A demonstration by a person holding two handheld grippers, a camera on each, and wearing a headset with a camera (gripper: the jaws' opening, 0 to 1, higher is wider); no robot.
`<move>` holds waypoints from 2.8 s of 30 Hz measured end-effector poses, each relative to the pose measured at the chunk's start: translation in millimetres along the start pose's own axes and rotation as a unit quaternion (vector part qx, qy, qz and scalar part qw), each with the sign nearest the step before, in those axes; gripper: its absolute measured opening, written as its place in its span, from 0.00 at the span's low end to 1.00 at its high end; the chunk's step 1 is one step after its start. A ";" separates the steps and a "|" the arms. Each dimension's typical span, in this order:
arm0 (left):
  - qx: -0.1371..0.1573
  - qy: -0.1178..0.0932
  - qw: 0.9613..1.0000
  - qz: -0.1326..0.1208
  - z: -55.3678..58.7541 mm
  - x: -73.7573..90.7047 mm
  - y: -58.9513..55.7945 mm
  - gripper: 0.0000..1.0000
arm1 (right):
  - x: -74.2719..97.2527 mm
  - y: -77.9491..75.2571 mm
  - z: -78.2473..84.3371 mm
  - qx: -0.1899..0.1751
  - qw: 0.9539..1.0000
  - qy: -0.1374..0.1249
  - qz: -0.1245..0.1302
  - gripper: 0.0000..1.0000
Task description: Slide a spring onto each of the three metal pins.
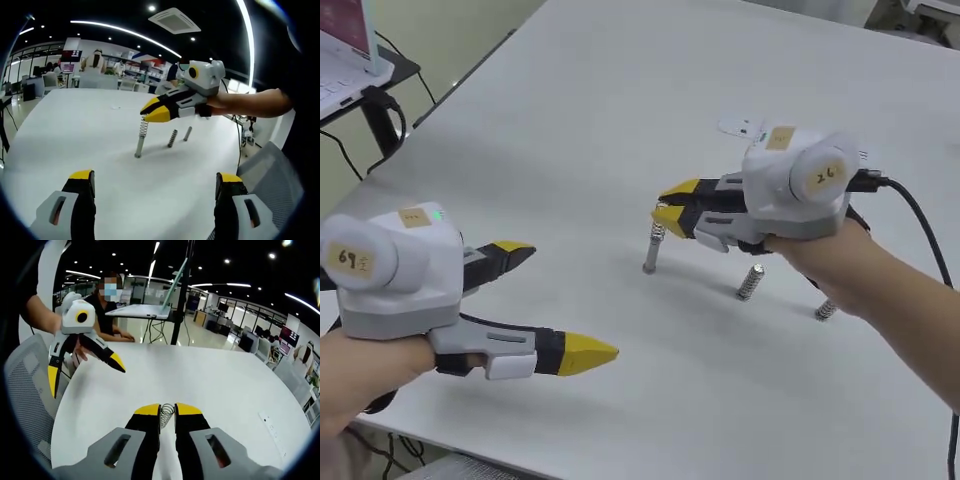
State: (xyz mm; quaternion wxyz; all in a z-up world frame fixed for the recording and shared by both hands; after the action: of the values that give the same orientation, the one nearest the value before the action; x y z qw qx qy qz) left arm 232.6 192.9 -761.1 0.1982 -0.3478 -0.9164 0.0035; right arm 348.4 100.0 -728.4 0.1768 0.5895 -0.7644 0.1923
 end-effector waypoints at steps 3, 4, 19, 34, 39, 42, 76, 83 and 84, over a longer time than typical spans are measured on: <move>0.000 0.000 1.000 0.000 0.6 0.2 -0.3 0.98 | -0.5 0.9 1.6 -0.002 1.000 0.002 -0.001 0.08; 0.000 0.001 1.000 0.000 0.8 0.2 -0.4 0.98 | -0.7 1.1 2.0 -0.002 1.000 0.002 -0.002 0.08; 0.002 0.004 1.000 0.002 3.3 0.0 -1.0 0.98 | -10.2 4.3 15.7 -0.003 1.000 0.024 -0.008 0.08; 0.001 0.009 1.000 0.005 5.2 -2.4 -2.4 0.98 | -24.4 5.5 44.1 0.004 0.998 0.066 -0.013 0.08; 0.002 0.006 1.000 0.007 4.2 -3.3 -2.5 0.98 | -25.1 2.1 49.8 -0.002 0.998 0.068 -0.012 0.08; 0.000 0.009 1.000 0.007 4.7 -4.8 -2.6 0.98 | -25.3 1.7 49.2 -0.008 0.998 0.067 -0.011 0.09; -0.026 -0.008 0.999 0.020 -25.4 -21.2 -11.5 0.98 | 46.0 20.5 36.9 -0.117 0.993 -0.005 0.019 0.50; -0.035 -0.016 0.999 0.026 -30.6 -23.1 -15.6 0.98 | 73.2 28.3 49.6 -0.150 0.988 -0.030 0.015 0.62; -0.038 -0.015 0.999 0.028 -30.8 -23.2 -16.3 0.98 | 78.3 30.3 52.8 -0.153 0.988 -0.032 0.015 0.62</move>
State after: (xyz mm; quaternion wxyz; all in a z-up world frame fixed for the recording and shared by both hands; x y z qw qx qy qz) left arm 249.3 161.7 -738.8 0.1705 -0.3802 -0.9088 -0.0206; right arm 297.7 15.2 -737.6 0.2372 0.5501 -0.7987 0.0566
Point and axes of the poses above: the centre of the closed fingertips' face, and the gripper's own axes: x roughly backward along the fingers, y roughly to its left, z roughly out of its underside, the point moved 4 cm from there along x, roughly backward along the fingers, and after that the axes turned 7 degrees about -x, right-handed, at the moved point
